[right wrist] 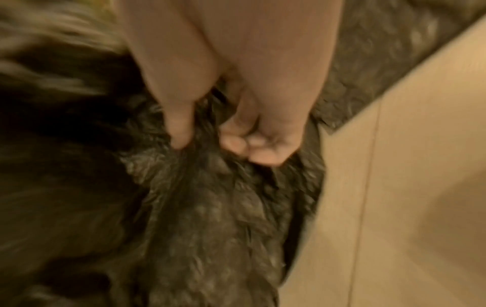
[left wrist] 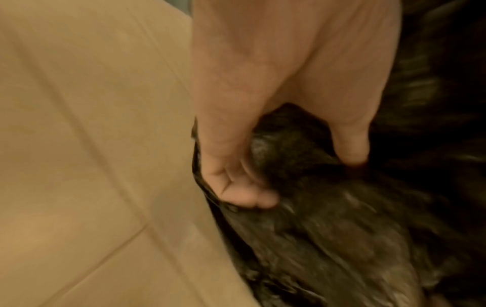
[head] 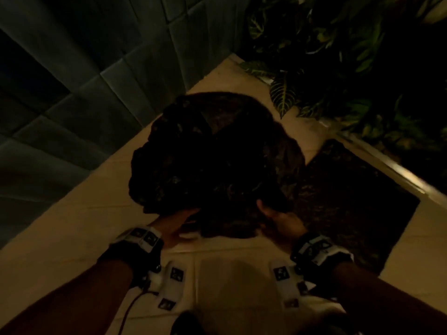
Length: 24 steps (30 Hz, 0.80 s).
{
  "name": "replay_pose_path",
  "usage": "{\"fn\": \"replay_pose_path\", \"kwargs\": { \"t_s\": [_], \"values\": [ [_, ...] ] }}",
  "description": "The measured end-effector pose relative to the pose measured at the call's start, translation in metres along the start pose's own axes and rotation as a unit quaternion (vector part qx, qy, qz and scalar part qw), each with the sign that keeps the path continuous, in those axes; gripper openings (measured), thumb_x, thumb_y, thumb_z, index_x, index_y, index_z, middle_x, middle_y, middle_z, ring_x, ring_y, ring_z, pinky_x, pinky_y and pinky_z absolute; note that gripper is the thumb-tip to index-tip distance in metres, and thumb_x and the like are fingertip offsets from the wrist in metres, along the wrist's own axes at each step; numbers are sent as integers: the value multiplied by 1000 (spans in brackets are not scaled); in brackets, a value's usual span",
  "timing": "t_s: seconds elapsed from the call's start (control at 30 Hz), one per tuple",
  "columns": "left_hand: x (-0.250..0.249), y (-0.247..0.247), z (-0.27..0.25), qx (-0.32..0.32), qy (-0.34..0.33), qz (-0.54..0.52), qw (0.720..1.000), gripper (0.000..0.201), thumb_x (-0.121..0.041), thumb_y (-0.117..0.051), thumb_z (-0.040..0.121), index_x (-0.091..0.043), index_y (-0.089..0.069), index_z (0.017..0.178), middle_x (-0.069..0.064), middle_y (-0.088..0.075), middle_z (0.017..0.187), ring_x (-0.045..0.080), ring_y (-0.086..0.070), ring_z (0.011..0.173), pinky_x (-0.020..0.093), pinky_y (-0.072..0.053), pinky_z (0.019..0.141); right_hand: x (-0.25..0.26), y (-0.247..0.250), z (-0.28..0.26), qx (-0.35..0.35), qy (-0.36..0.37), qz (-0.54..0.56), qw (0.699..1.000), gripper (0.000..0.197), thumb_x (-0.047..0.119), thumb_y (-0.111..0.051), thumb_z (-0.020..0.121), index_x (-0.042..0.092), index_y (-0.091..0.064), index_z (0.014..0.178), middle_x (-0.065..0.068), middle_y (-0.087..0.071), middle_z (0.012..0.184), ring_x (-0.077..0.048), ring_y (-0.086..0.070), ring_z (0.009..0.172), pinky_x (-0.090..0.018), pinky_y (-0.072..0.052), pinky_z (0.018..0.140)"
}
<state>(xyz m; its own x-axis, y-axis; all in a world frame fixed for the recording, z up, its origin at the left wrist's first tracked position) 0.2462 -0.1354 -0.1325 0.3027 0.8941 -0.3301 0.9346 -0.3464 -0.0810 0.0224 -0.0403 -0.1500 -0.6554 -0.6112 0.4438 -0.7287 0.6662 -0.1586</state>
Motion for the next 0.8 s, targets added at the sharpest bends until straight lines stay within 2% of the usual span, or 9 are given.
{"fn": "replay_pose_path", "kwargs": {
  "t_s": [0.07,0.17,0.27,0.33,0.4,0.47,0.57,0.7,0.8],
  "values": [
    [-1,5,17,15,0,12,1000,36,-28,-64,87,-17,-56,120,4,-62,94,18,-56,73,30,-46,62,-9,4,13,15,19,37,999,47,23,-65,86,13,-54,131,-6,-62,99,-19,-52,71,-33,-46,56],
    [-2,20,43,4,-23,25,999,32,-31,-67,84,-16,-56,111,0,-49,72,13,-36,55,24,-32,44,-26,4,27,14,45,57,997,38,30,-59,89,20,-55,125,-4,-60,113,-24,-57,97,-40,-50,80],
    [11,30,60,-11,-24,16,1000,22,-31,-68,83,-19,-54,94,1,-42,69,15,-31,55,27,-30,53,-31,-9,23,49,82,115,989,27,29,-45,96,16,-57,116,-6,-66,105,-23,-63,98,-37,-52,83],
    [25,27,64,4,-22,-8,1000,25,-33,-65,85,-22,-53,103,4,-53,90,21,-48,69,33,-43,63,-33,-20,19,83,96,145,981,26,24,-36,99,10,-57,108,-3,-67,85,-15,-65,74,-27,-52,61],
    [32,13,60,44,-33,-40,998,37,-34,-66,84,-27,-49,117,9,-53,115,33,-55,102,47,-51,82,-33,-30,13,90,99,152,979,29,23,-35,98,10,-54,115,-4,-64,89,-18,-62,75,-27,-51,55],
    [32,-8,56,87,-64,-63,992,37,-26,-63,88,-24,-51,123,10,-55,115,33,-54,107,50,-49,90,-31,-38,5,105,92,160,977,35,33,-34,98,11,-58,112,-8,-64,95,-24,-62,84,-30,-54,56],
    [29,-31,47,109,-126,-138,976,36,-10,-53,92,-6,-54,128,11,-64,105,24,-60,94,36,-53,84,-30,-46,-7,134,69,222,963,45,47,-34,93,14,-64,102,-12,-68,92,-30,-60,89,-34,-56,60],
    [29,-38,40,132,-170,-205,955,28,-15,-49,95,-10,-60,121,11,-67,114,25,-63,104,29,-56,75,-30,-52,-4,162,59,265,949,56,47,-44,82,16,-60,125,-14,-62,125,-36,-53,118,-47,-44,100],
    [32,-23,34,139,-203,-275,929,29,-21,-42,94,-16,-66,110,7,-70,106,24,-63,94,32,-50,76,-34,-51,1,164,55,309,935,45,37,-41,83,16,-63,116,-12,-65,109,-34,-58,104,-43,-48,88]
  ]
}}
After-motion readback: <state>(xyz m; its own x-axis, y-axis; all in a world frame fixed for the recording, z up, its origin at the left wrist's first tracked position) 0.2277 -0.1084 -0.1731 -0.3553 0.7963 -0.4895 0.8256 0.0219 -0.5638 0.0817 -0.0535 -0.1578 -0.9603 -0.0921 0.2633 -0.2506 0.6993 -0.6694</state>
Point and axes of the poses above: each hand's wrist, its own z-axis towards the middle knuckle, its own y-axis out of the back of the hand, x = y × z, the point moved 6 cm from there along z, towards the middle knuckle
